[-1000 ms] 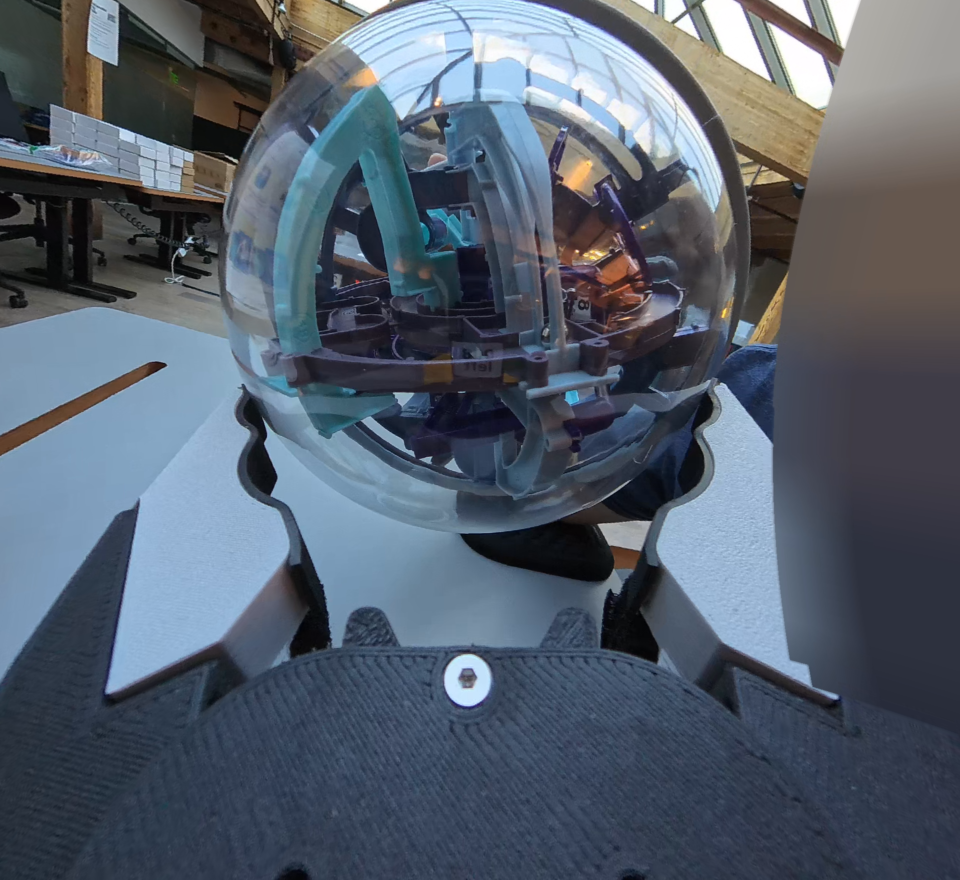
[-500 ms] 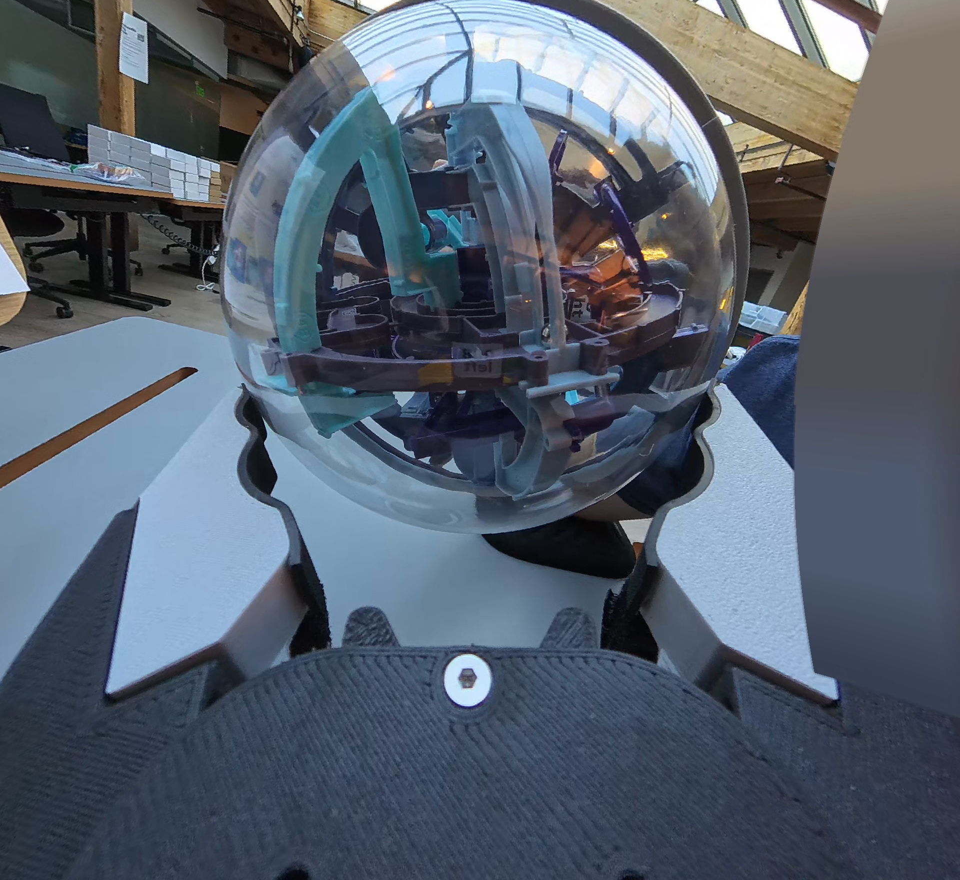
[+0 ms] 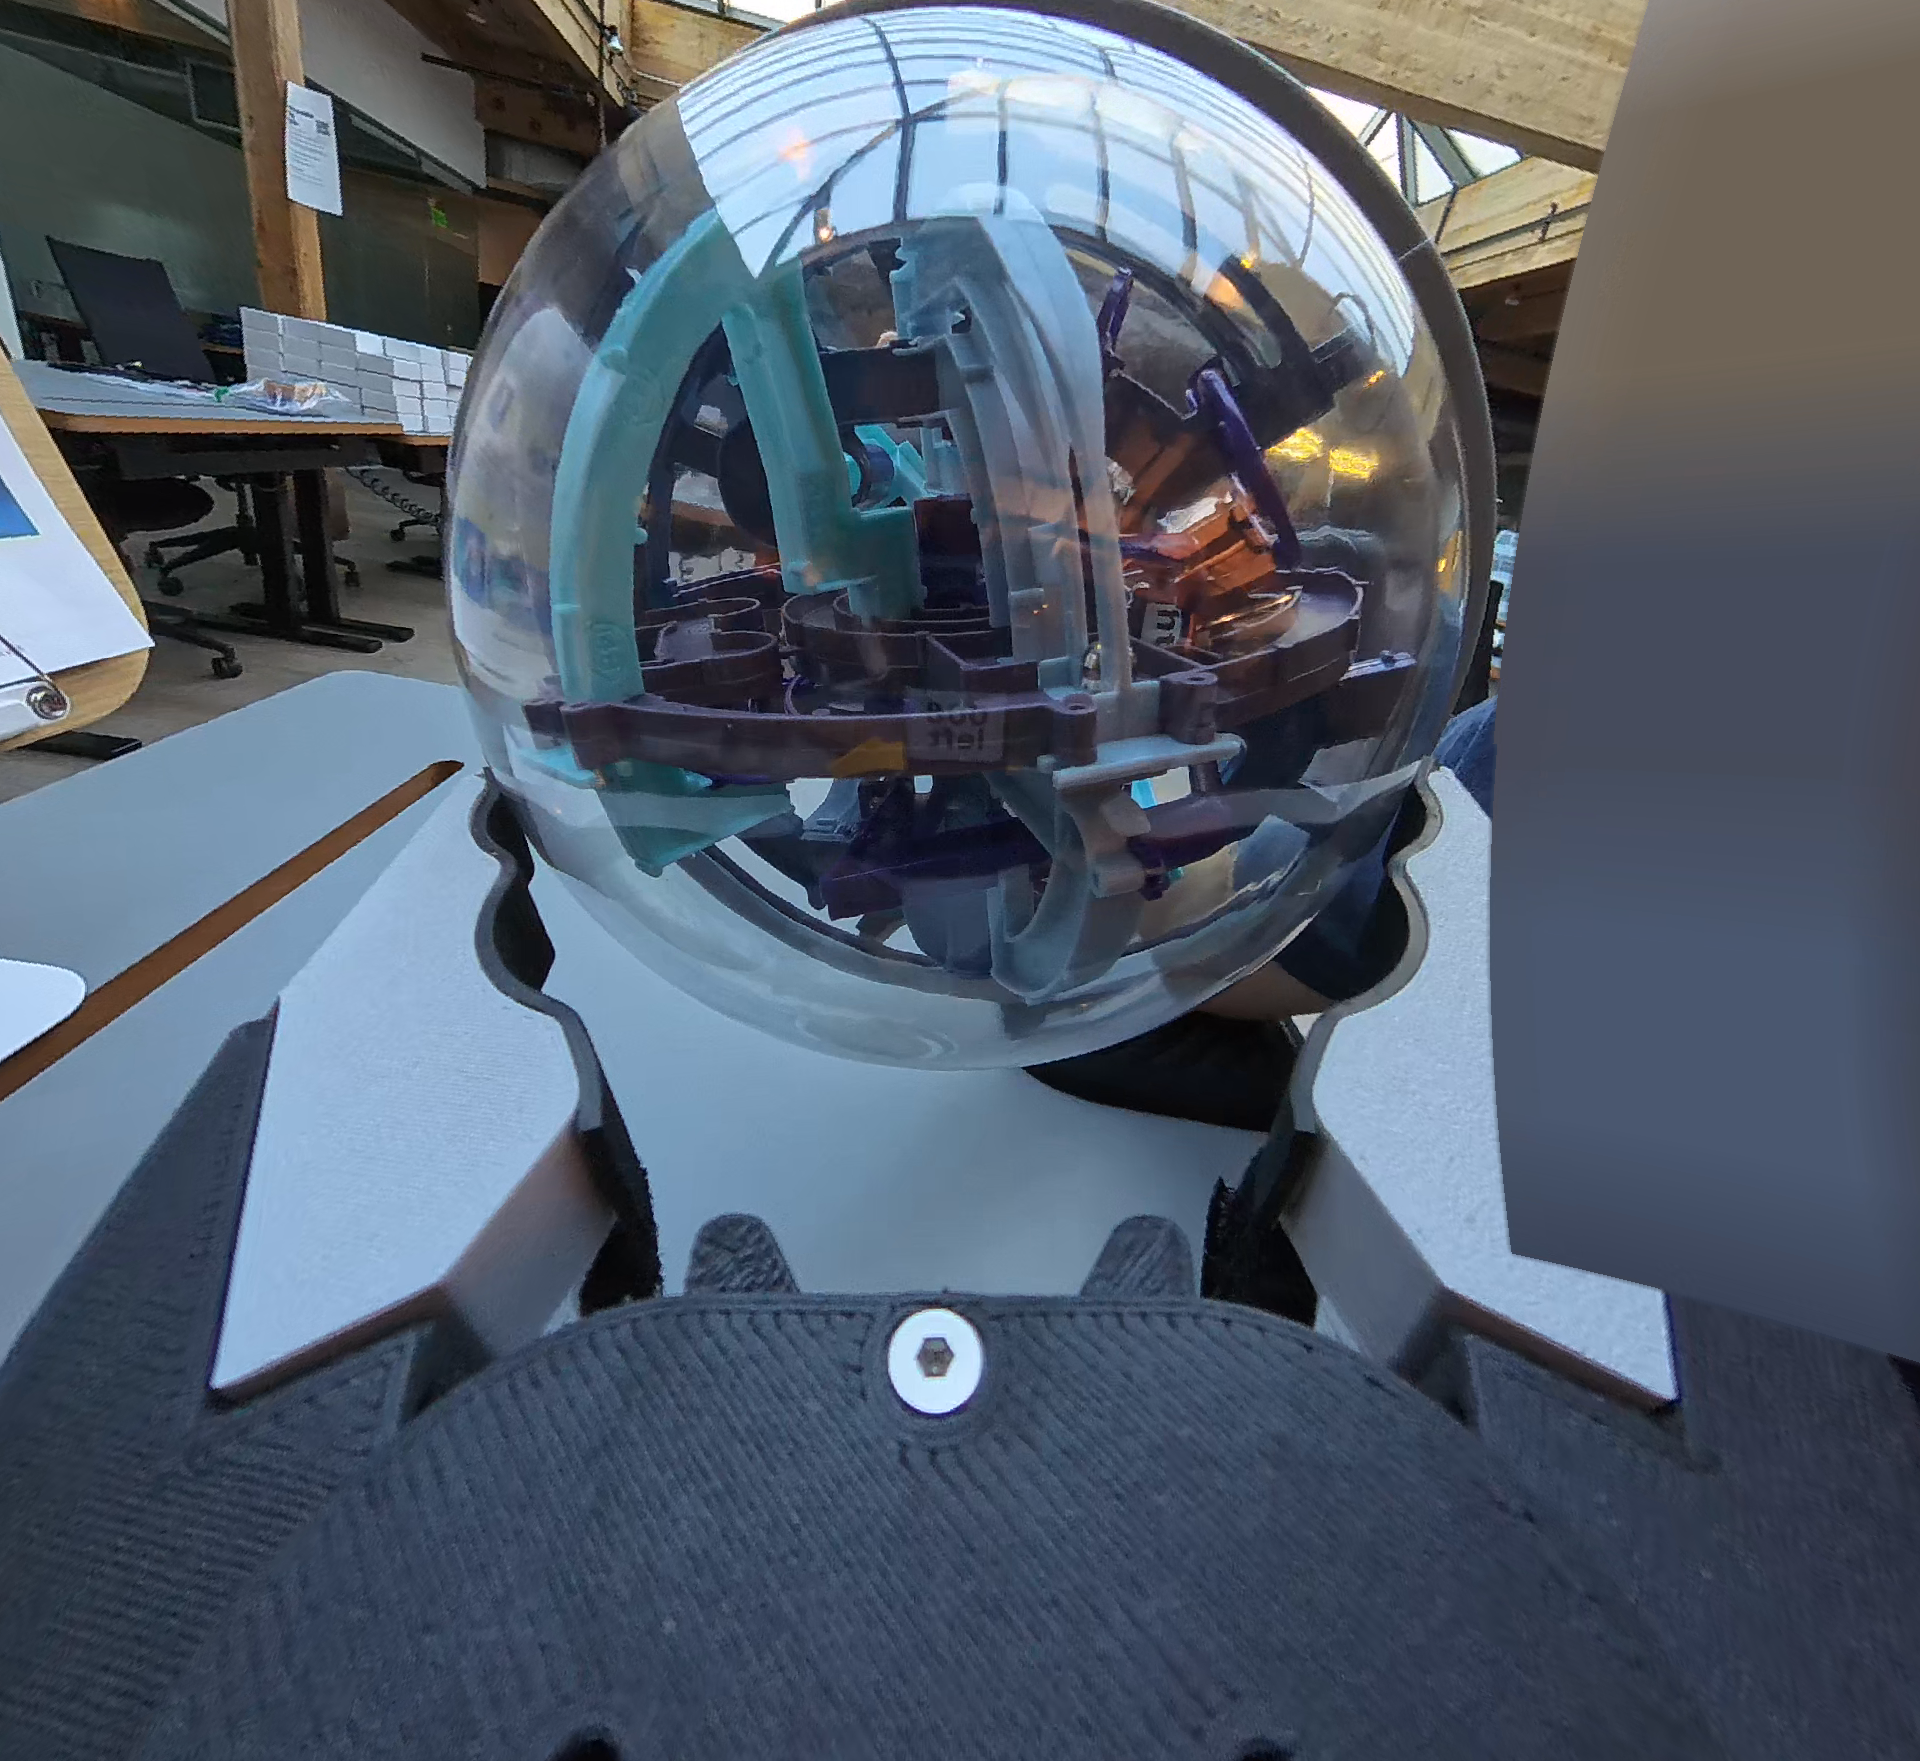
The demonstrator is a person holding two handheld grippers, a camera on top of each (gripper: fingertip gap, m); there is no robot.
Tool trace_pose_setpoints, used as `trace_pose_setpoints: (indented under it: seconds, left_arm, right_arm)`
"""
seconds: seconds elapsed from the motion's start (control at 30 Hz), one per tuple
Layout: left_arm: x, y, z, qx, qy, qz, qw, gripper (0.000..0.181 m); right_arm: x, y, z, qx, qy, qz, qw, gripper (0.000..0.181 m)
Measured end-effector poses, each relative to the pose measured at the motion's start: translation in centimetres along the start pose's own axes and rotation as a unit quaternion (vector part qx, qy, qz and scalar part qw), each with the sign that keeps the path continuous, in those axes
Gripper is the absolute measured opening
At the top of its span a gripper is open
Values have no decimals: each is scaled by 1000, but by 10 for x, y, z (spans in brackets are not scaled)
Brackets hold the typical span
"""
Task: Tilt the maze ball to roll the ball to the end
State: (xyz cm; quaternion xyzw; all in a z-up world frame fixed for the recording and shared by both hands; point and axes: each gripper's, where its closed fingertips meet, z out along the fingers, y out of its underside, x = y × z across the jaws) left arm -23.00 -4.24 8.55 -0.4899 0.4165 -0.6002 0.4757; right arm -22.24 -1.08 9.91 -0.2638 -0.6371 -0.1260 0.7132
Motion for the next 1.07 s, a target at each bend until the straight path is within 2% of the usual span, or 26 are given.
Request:
trace_pose_setpoints:
  seconds: [1.07]
  left_arm:
    - [7,-1,-3,-15,-11,77,997,156]
  right_arm:
    - [5,-9,0,14,45,-55,997,155]
